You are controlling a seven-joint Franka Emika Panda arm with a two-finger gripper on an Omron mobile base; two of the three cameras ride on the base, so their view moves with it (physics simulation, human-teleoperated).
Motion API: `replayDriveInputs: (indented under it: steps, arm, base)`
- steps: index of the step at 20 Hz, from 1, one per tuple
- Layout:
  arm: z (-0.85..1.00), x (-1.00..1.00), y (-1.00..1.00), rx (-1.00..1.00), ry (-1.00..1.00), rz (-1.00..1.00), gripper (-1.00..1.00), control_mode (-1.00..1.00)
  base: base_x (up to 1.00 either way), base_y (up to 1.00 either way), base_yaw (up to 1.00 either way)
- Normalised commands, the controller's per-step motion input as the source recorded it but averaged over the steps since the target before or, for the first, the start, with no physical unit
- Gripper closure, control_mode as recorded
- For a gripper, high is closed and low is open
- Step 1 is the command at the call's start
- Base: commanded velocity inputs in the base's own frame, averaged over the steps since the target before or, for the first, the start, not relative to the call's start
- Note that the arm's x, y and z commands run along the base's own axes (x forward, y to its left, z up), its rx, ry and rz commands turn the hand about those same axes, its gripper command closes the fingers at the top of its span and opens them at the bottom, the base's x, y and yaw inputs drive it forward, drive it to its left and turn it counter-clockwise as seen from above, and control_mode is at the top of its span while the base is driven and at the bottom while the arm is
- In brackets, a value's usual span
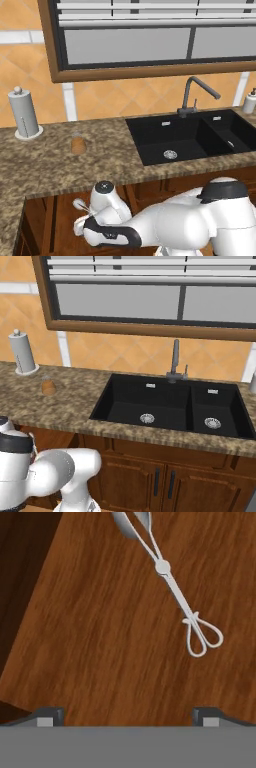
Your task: Pick the tongs from the drawer and place it on the counter.
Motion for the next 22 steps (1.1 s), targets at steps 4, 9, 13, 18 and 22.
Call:
replayDriveInputs:
  steps: [4, 9, 13, 18, 22]
  arm:
    - [0.0, 0.71, 0.0, 0.0, 0.0, 0.0, -1.0, -1.0]
    - [-0.08, 0.48, 0.0, 0.0, -0.03, 0.0, -1.0, -1.0]
    - [-0.34, 0.27, 0.0, -0.01, -0.09, 0.0, -1.0, -1.0]
    - [-0.38, 0.24, 0.0, -0.03, -0.05, 0.0, -1.0, -1.0]
    - [-0.32, 0.26, 0.0, 0.0, 0.0, 0.0, -1.0, -1.0]
  base:
    - [0.0, 0.0, 0.0]
    - [0.0, 0.0, 0.0]
    - [0.0, 0.0, 0.0]
    - [0.0, 0.0, 0.0]
    - [0.0, 0.0, 0.0]
